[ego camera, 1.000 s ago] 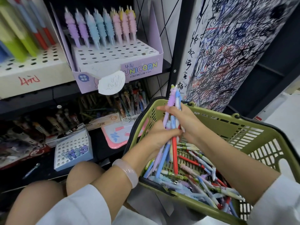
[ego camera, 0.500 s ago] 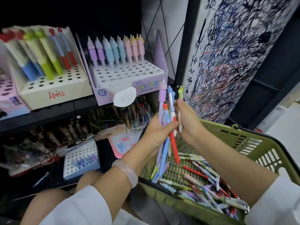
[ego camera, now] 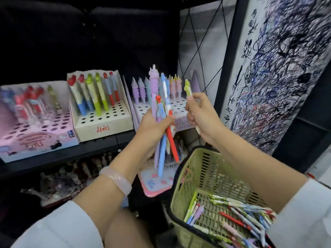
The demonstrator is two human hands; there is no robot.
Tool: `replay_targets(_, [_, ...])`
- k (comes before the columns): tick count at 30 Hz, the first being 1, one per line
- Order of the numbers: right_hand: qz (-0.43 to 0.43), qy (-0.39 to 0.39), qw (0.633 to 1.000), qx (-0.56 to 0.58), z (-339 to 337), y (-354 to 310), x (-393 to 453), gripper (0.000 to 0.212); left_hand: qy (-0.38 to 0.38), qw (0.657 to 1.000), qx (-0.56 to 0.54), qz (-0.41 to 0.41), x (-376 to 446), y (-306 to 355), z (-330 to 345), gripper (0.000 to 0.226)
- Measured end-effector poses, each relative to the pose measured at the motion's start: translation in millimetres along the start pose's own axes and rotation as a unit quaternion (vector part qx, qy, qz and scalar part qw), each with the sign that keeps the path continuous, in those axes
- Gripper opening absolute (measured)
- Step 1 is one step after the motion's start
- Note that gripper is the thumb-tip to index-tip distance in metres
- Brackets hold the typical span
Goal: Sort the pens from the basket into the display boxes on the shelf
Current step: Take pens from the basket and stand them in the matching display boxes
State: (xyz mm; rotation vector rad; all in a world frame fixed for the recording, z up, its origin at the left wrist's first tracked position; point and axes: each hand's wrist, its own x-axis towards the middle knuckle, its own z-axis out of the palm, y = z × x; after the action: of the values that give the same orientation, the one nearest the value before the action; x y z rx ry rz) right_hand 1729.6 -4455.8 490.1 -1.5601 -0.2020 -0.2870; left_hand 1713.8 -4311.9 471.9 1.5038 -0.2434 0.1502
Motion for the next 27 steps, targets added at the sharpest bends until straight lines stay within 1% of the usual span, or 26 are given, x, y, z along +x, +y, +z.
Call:
replay_targets(2, [-0.023,-0.005,1.000,-0.013,14,-12,14,0.017,0.029,0.999,0.008,0.011,8,12,-18,0.007])
replay_targets(4, [-0.030,-0.008,0.999,-0.032,26,-19,29,0.020,0.050,0.998,0.013,0.023,13,21,-35,0.009])
replay_targets(7, [-0.012,-0.021,0.997,-0.073,44,-21,50,0.022,0.083,0.996,0.032,0.032,20,30,-61,0.009])
replay_targets(9, [-0.002,-0.015,0.996,-0.083,58,-17,60,0.021,0.104,0.994,0.029,0.023,23,33,-79,0.005])
replay_targets(11, [0.002,-0.016,0.996,-0.085,75,-14,68,0.015,0.123,0.992,0.034,0.016,26,33,-97,0.004])
replay_targets(13, [-0.002,-0.040,0.996,-0.078,93,-13,72,0.011,0.140,0.989,0.042,0.011,28,31,-113,0.005])
replay_targets(15, [-0.023,-0.072,0.993,-0.086,112,-13,77,0.018,0.157,0.987,0.040,0.007,28,31,-129,0.006])
replay_targets(17, [-0.052,-0.084,0.987,-0.124,129,-13,82,0.030,0.165,0.985,0.044,0.008,27,30,-145,0.007])
replay_targets(18, [-0.064,-0.086,0.986,-0.130,137,-13,84,0.030,0.168,0.984,0.051,0.008,27,30,-153,0.007])
replay_targets(20, [-0.079,-0.097,0.984,-0.129,152,-15,86,0.025,0.182,0.981,0.062,0.010,25,29,-169,0.007])
replay_targets(23, [-0.112,-0.111,0.976,-0.153,173,-13,87,0.018,0.201,0.978,0.049,0.016,24,28,-189,0.006])
replay_targets(27, [-0.127,-0.091,0.977,-0.145,192,-9,85,0.018,0.210,0.976,0.044,0.025,20,27,-210,0.005])
